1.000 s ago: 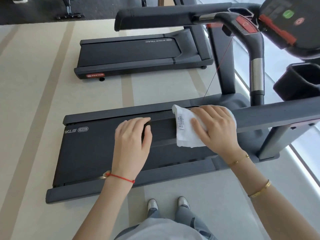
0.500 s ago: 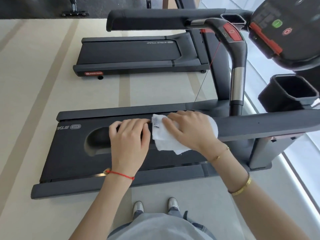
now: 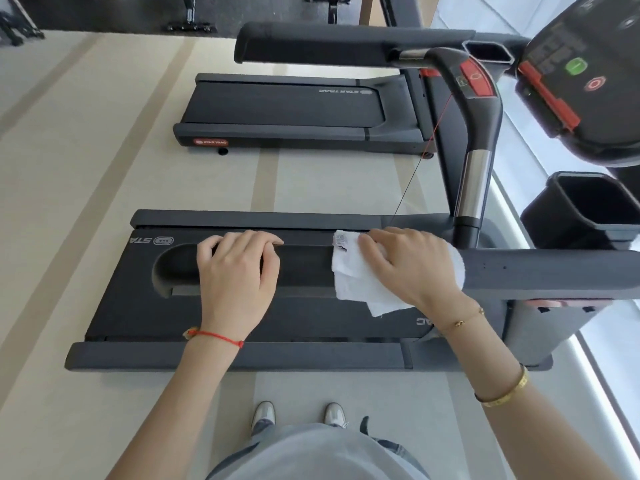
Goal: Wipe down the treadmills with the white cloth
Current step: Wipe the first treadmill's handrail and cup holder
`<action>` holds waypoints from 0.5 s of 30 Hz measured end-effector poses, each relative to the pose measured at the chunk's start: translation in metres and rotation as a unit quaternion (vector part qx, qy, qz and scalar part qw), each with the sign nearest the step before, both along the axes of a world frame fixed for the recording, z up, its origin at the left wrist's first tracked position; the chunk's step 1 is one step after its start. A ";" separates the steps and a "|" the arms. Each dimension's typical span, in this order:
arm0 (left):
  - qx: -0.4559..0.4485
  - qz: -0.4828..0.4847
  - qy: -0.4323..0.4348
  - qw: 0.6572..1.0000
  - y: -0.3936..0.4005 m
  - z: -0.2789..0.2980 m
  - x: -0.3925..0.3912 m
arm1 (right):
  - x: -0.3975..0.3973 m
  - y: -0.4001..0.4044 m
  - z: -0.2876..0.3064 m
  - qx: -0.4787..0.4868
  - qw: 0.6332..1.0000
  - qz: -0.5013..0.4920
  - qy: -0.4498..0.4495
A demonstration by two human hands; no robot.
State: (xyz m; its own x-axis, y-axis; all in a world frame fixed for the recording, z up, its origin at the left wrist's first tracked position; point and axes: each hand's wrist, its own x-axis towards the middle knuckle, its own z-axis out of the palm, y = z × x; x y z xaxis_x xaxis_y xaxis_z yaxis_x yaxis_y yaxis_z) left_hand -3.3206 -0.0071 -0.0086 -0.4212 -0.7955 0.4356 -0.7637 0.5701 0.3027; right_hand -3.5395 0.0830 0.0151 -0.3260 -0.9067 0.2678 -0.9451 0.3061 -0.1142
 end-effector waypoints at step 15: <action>0.060 -0.018 0.058 0.996 -0.021 0.004 0.062 | 0.061 -0.029 -0.004 -0.055 0.998 -0.013 -0.008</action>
State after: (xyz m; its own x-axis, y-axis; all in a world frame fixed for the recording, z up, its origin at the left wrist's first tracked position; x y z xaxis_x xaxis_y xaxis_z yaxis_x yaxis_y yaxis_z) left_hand -3.2587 -0.0280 -0.0042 -0.4025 -0.8302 0.3858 -0.6998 0.5507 0.4549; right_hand -3.4788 0.0543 0.0112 -0.3547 -0.8633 0.3590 -0.9346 0.3161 -0.1632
